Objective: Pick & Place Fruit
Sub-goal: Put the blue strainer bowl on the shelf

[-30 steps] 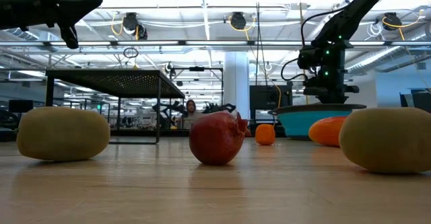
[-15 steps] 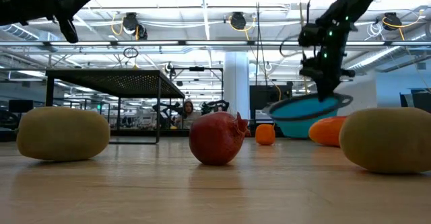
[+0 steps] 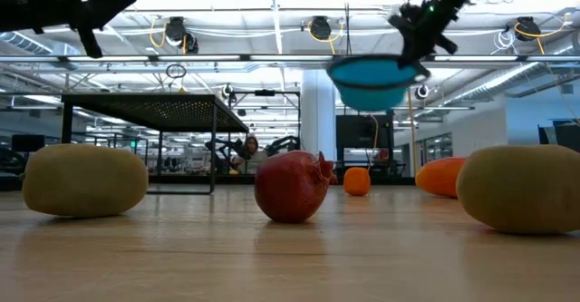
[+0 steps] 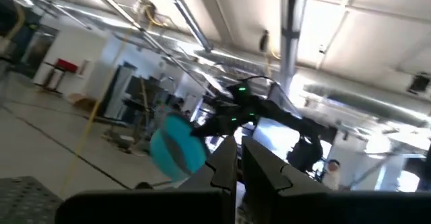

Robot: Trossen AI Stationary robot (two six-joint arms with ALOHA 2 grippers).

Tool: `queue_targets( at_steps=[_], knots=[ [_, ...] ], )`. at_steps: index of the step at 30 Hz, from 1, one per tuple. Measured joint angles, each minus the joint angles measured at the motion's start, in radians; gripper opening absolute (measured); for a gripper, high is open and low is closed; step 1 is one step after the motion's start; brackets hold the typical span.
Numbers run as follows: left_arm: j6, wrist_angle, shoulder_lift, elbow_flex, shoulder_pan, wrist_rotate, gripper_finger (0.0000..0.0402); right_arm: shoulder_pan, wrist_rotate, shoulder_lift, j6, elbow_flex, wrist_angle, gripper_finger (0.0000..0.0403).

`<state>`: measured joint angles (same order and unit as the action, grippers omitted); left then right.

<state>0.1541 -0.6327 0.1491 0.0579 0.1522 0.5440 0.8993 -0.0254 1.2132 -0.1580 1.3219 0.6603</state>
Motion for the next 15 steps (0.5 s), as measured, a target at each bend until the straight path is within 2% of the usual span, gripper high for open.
queue_targets(
  at_steps=[5,15],
  knots=[
    [-0.030,-0.062,0.145,0.049,0.000,0.084,0.0021,-0.091,0.003,0.000,-0.018,0.013,-0.174,0.0010],
    [-0.231,-0.050,0.505,0.310,-0.004,0.212,0.0021,-0.228,-0.031,0.030,-0.031,0.013,-0.450,0.0010]
  ],
)
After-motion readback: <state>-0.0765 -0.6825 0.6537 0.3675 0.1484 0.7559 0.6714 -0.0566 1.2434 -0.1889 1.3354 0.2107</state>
